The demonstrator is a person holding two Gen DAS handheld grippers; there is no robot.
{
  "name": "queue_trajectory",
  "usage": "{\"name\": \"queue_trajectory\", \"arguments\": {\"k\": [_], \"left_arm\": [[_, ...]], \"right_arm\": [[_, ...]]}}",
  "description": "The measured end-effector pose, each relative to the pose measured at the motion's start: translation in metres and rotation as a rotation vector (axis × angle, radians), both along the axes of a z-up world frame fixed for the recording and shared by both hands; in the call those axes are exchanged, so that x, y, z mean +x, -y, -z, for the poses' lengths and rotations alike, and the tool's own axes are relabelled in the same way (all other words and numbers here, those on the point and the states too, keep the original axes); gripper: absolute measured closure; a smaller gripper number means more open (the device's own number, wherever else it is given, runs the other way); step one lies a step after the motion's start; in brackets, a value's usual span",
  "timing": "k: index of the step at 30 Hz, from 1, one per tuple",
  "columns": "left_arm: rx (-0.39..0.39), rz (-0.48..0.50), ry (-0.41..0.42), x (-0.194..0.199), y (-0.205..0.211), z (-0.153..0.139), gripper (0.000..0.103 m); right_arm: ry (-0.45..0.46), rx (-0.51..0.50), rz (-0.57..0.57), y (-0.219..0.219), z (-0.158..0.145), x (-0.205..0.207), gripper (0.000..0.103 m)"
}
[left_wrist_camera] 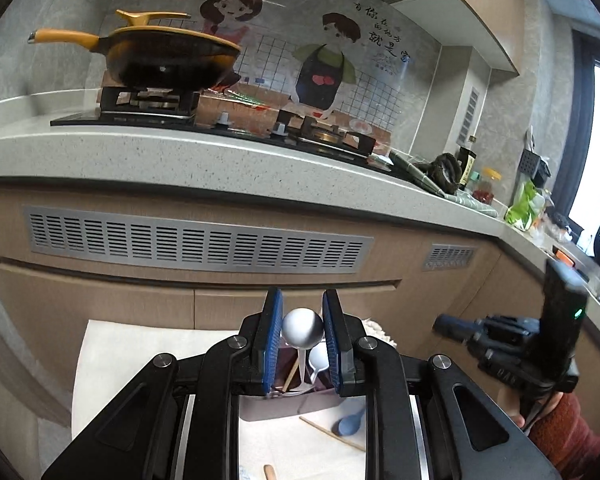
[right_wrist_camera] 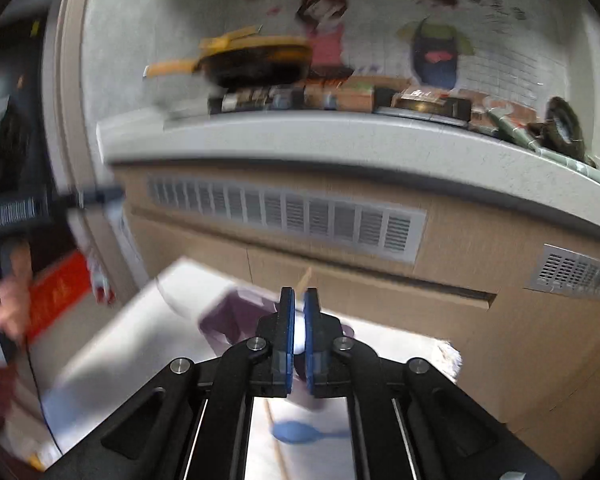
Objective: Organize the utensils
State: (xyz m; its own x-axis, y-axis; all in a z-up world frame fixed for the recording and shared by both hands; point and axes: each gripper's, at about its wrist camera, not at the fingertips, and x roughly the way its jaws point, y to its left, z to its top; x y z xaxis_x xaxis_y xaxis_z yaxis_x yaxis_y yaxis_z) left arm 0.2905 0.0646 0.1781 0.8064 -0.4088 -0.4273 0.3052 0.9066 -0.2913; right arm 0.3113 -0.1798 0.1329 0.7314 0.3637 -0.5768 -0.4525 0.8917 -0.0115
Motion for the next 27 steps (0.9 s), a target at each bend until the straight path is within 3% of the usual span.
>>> {"name": "queue_trajectory", "arguments": {"k": [1,3,5,6,8,10,13,17,22,24,27], "left_arm": [[0.001,-0.003,-0.005,-0.001,-0.001,0.004,0.082],[-0.009,0.008,-0.035,-0.001,-0.004,0.020,0.082],[-0.026,0.016,-0.066,-0.007,-0.005,0.037,0.082],[-0.032,0.021,-0.080,-0.010,-0.005,0.045,0.082],[-0.038,0.030,-0.110,-0.018,-0.006,0.063,0.082],[-0.027,0.027,-0.137,-0.025,-0.004,0.075,0.082],[-0.027,0.020,-0.184,-0.034,-0.003,0.094,0.082],[-0.030,0.014,-0.218,-0.038,-0.003,0.112,0.082],[-0.059,0.037,-0.256,-0.036,-0.001,0.129,0.084],[-0.066,0.046,-0.262,-0.037,0.000,0.133,0.084],[-0.067,0.050,-0.265,-0.040,0.002,0.135,0.085]], "right_arm": [[-0.036,-0.027,-0.026,0.002,0.012,0.004,0.088],[-0.107,-0.041,-0.020,0.013,0.042,0.014,0.066],[-0.193,-0.061,0.052,0.029,0.080,0.031,0.069],[-0.253,-0.075,0.107,0.038,0.104,0.044,0.081],[-0.355,-0.070,0.166,0.054,0.145,0.066,0.093],[-0.413,-0.087,0.209,0.064,0.180,0.085,0.093],[-0.431,-0.162,0.239,0.069,0.208,0.095,0.093],[-0.465,-0.161,0.219,0.074,0.215,0.072,0.091],[-0.602,-0.013,0.112,0.077,0.215,0.002,0.090],[-0.609,-0.002,0.040,0.068,0.210,-0.021,0.090],[-0.539,-0.027,-0.049,0.051,0.198,-0.045,0.090]]}}
